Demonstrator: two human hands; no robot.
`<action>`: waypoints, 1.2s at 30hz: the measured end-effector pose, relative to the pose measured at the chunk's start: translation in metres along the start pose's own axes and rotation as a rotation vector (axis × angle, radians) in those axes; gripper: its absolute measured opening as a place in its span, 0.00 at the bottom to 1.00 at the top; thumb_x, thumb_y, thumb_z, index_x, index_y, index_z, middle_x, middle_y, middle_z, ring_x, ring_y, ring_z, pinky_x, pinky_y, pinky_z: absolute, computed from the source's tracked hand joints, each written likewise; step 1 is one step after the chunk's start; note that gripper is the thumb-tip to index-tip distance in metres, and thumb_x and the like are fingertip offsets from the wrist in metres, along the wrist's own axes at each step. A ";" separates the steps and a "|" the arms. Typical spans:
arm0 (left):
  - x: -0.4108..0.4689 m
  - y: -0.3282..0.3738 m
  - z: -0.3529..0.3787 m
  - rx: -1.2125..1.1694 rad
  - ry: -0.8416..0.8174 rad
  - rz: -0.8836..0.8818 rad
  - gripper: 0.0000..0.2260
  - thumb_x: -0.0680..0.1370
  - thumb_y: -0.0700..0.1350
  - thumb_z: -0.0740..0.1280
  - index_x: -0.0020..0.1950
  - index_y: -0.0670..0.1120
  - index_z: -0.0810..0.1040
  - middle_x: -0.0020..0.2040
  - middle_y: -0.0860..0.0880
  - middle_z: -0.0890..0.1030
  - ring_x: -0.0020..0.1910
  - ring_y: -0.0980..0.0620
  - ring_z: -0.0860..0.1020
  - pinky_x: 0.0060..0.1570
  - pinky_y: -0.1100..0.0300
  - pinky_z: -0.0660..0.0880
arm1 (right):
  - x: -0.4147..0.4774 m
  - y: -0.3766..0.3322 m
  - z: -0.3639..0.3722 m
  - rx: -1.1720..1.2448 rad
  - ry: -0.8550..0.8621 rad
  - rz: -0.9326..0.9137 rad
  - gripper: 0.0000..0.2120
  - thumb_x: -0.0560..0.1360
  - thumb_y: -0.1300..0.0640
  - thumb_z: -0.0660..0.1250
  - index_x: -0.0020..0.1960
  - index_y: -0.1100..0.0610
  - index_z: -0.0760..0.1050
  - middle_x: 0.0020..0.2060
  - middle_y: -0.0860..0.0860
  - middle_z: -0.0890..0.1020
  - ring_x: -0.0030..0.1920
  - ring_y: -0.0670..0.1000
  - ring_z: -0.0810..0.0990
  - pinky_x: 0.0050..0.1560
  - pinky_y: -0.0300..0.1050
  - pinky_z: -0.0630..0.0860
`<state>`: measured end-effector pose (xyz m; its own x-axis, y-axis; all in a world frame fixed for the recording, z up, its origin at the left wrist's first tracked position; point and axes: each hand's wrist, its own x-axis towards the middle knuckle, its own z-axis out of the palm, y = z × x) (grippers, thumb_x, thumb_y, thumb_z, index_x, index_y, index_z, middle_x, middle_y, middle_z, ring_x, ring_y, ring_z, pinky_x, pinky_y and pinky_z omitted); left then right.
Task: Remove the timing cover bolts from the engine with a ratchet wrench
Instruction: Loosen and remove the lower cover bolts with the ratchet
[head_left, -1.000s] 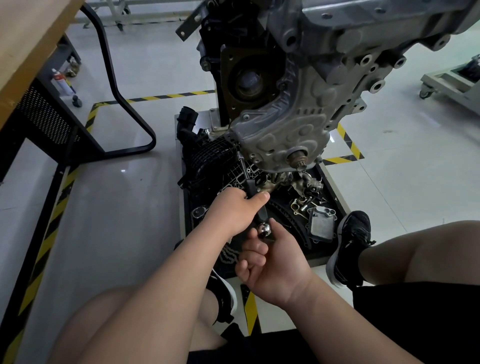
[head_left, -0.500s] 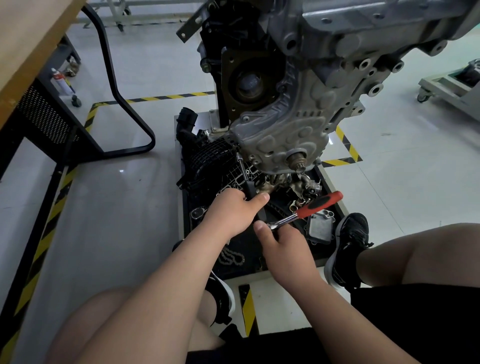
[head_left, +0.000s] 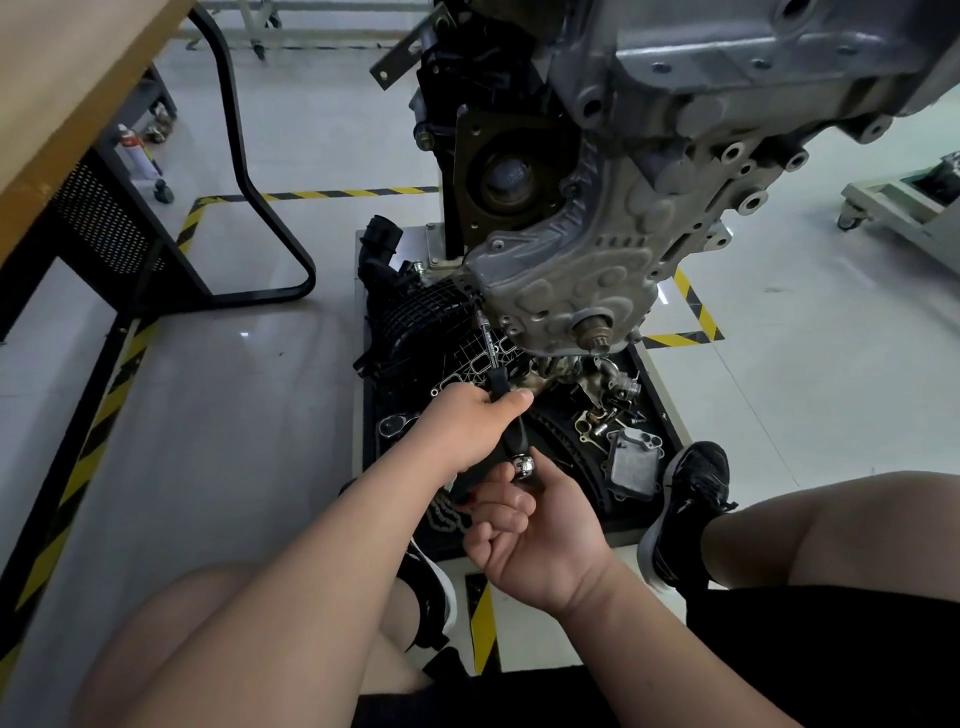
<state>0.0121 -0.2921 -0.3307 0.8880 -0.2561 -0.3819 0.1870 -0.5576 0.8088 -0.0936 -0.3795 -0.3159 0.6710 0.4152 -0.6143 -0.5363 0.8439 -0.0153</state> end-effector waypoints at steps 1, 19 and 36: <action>-0.001 0.001 0.000 -0.003 0.007 0.000 0.23 0.75 0.63 0.66 0.29 0.48 0.69 0.17 0.58 0.67 0.15 0.61 0.65 0.23 0.64 0.62 | 0.000 0.000 0.000 -0.004 0.003 -0.007 0.27 0.78 0.38 0.55 0.32 0.57 0.74 0.21 0.47 0.64 0.19 0.48 0.64 0.28 0.40 0.73; -0.004 0.003 0.001 0.095 0.124 0.066 0.29 0.73 0.65 0.66 0.58 0.40 0.79 0.43 0.50 0.81 0.48 0.50 0.80 0.34 0.61 0.67 | 0.005 -0.015 -0.022 -1.546 0.615 -0.946 0.18 0.71 0.40 0.70 0.30 0.48 0.69 0.20 0.43 0.72 0.22 0.43 0.70 0.24 0.33 0.62; 0.001 0.002 0.003 0.060 0.015 0.002 0.23 0.76 0.62 0.65 0.27 0.49 0.67 0.16 0.56 0.65 0.15 0.59 0.64 0.24 0.63 0.62 | 0.002 0.003 0.006 0.197 0.046 -0.079 0.30 0.79 0.37 0.55 0.31 0.58 0.74 0.20 0.46 0.65 0.17 0.47 0.63 0.24 0.40 0.72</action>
<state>0.0116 -0.2961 -0.3310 0.8945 -0.2460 -0.3732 0.1600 -0.6034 0.7812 -0.0913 -0.3738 -0.3126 0.6804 0.3333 -0.6526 -0.3697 0.9251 0.0871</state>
